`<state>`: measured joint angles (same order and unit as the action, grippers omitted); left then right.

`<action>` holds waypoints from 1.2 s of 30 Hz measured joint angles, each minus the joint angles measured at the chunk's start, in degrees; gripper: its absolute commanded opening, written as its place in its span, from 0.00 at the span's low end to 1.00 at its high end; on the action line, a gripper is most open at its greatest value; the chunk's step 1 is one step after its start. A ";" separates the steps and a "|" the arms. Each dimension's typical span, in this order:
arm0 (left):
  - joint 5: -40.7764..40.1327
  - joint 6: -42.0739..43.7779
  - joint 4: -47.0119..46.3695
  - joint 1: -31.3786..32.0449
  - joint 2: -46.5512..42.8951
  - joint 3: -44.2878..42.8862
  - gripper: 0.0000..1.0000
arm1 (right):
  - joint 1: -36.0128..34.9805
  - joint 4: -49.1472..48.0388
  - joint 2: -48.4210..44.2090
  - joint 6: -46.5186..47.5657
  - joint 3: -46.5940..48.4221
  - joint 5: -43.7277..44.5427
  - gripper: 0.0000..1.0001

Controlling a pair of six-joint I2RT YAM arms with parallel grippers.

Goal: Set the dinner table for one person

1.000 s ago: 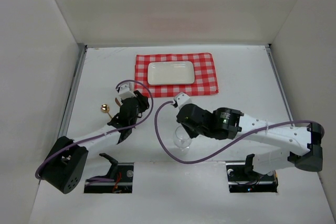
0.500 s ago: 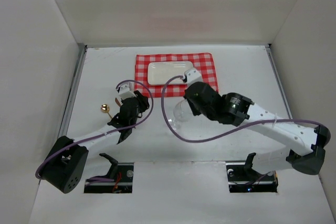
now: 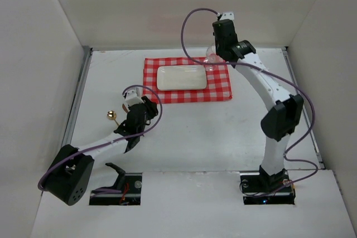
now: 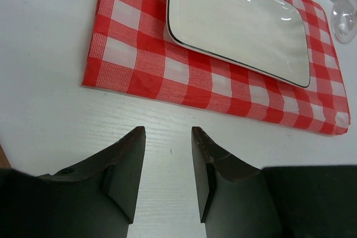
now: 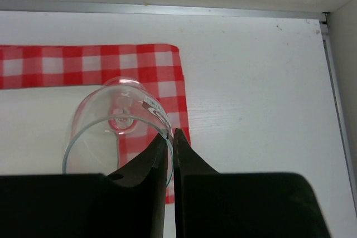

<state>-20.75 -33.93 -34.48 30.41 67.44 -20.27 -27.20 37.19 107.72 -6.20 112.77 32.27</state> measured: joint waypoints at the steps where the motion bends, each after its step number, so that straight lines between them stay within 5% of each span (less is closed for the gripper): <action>1: 0.13 -0.02 0.00 -0.04 0.00 0.02 0.36 | 0.85 0.39 2.78 0.44 2.86 0.28 0.03; 14: 1.77 -0.87 -0.55 -0.92 0.55 0.04 0.36 | 4.92 9.92 22.88 4.09 33.16 1.92 0.03; 36: 3.13 -1.64 -0.92 -1.03 2.58 0.04 0.36 | 8.48 15.19 27.06 2.78 34.42 -5.35 0.04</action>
<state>-17.63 -35.57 -35.40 29.39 70.02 -20.23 -18.72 52.38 134.78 -3.42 147.20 26.92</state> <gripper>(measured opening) 0.360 0.107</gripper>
